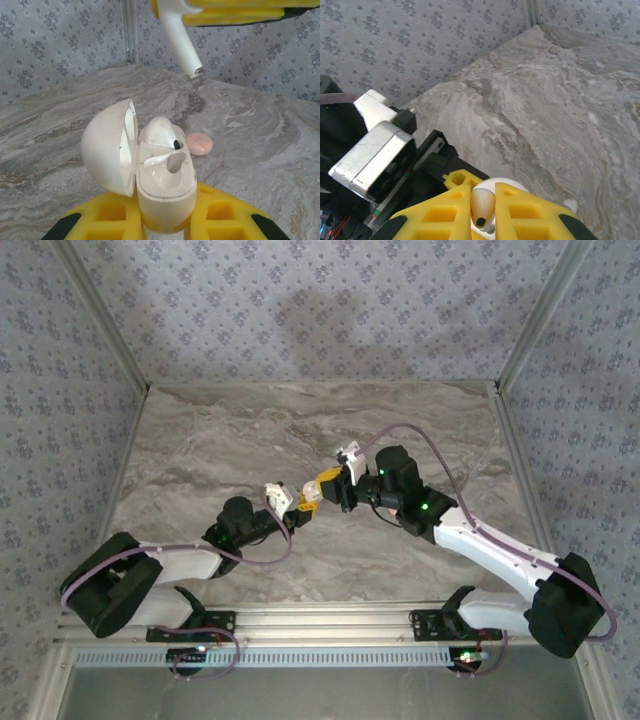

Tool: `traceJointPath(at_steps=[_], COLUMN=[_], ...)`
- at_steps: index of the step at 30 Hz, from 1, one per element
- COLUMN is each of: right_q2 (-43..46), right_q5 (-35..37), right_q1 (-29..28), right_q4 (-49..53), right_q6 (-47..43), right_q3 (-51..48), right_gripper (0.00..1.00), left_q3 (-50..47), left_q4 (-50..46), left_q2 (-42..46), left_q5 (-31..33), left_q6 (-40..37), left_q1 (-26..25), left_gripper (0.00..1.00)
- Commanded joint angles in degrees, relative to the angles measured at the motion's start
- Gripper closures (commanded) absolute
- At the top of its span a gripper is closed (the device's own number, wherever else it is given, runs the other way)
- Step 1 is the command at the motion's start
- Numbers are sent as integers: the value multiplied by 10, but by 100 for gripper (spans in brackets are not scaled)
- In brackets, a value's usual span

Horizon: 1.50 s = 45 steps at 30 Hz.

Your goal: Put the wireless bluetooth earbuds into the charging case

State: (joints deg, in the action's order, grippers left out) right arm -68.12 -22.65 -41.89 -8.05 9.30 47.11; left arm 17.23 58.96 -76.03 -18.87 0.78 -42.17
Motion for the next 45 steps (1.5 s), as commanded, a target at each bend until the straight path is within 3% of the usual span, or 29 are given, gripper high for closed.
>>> traceJointPath(at_steps=[1, 21, 45], right_q2=[-10, -31, -32], right_q5=[-20, -9, 27], right_q1=[-6, -14, -32], right_q4=[-30, 24, 171], right_q6=[-16, -55, -163], right_q3=[-4, 3, 53], right_gripper=[85, 85, 84], left_q3=[21, 22, 18], left_q4=[20, 13, -27], left_q2=[16, 40, 75], left_q5=[-13, -16, -15], left_q6=[10, 19, -6], left_q1=[-5, -6, -5], left_gripper=[91, 91, 91])
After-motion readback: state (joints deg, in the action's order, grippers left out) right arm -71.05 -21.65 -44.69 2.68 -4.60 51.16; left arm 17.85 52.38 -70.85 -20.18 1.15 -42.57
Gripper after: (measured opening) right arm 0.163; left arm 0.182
